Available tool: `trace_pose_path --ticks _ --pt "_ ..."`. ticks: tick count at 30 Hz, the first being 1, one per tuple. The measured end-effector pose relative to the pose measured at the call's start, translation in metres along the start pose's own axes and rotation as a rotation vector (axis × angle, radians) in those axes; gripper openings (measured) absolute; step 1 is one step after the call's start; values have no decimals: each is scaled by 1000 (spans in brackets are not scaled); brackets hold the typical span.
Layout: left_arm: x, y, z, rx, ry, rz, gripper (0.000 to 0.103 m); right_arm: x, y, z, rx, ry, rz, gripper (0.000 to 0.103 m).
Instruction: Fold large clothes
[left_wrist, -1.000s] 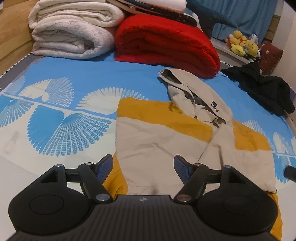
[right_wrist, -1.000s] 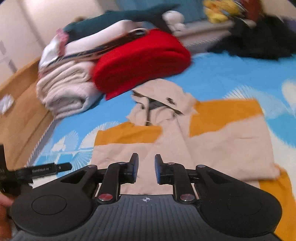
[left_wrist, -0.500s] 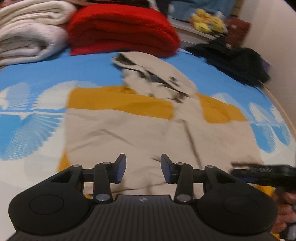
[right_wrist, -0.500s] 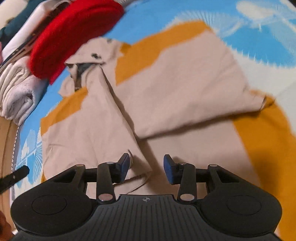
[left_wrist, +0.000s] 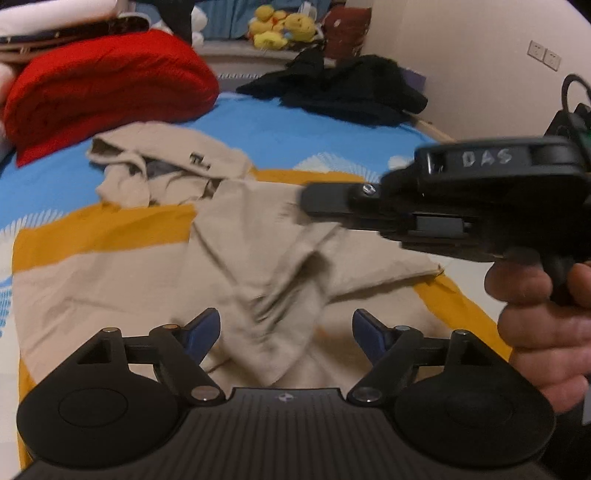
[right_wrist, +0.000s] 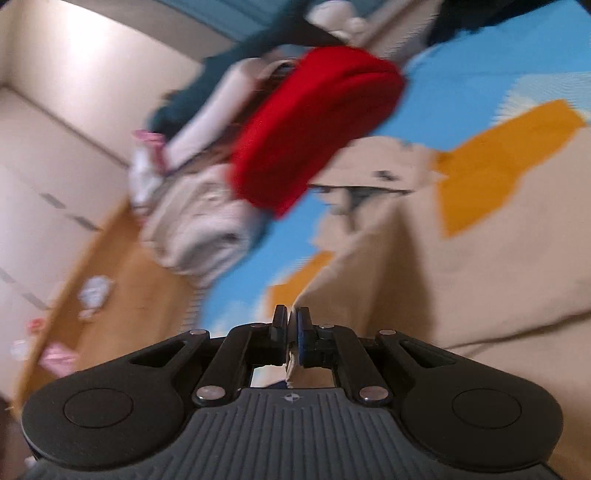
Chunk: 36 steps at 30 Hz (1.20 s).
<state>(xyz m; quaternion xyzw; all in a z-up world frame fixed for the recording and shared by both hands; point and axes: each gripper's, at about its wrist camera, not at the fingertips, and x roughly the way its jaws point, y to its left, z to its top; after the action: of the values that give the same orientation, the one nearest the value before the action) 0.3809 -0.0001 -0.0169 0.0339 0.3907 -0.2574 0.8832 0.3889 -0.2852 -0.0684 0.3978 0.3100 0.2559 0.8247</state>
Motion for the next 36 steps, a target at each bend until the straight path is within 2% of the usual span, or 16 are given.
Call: trace_pose_path --ticks 1,3,4,5,7,11,12,14,17,21,25,27,29,31,33,36 --pt "0 -1 1 4 -15 10 77 3 2 1 -2 -3 21 5" --pt "0 0 4 14 -41 76 14 4 5 2 -2 -15 39 10" --pt "-1 5 7 -9 -46 135 14 3 3 4 5 -32 23 16" --pt "-6 15 9 -49 -67 179 13 1 0 4 20 -47 -7 32" --pt "-22 40 14 -174 -134 248 12 -1 -8 6 49 -79 -101 41" --pt "-58 94 17 -434 -279 343 13 10 -34 3 112 -39 -373 41" --pt "-62 104 16 -475 -290 366 18 13 -42 1 138 -17 -423 41" --pt "-67 123 10 -573 -287 459 27 16 -58 -4 208 22 -513 41" --pt "-60 146 -1 -678 -227 551 27 18 -76 -10 274 66 -620 41" --pt "-50 167 -18 -815 -148 484 27 13 -91 -13 370 47 -651 41" --pt "-30 179 -35 -879 -65 395 30 7 -96 -7 375 20 -708 41" --pt "-25 181 -44 -914 -38 353 30 4 -97 -6 381 6 -723 30" --pt "-15 183 -51 -933 -11 323 31 3 -103 -8 385 4 -711 11" --pt "-8 189 -56 -946 7 323 37 5 -101 -6 358 1 -717 4" --pt "0 194 -63 -957 23 325 49 6 -96 -5 306 5 -734 4" --pt "8 198 -71 -984 45 331 53 7 -87 -5 239 20 -754 5"
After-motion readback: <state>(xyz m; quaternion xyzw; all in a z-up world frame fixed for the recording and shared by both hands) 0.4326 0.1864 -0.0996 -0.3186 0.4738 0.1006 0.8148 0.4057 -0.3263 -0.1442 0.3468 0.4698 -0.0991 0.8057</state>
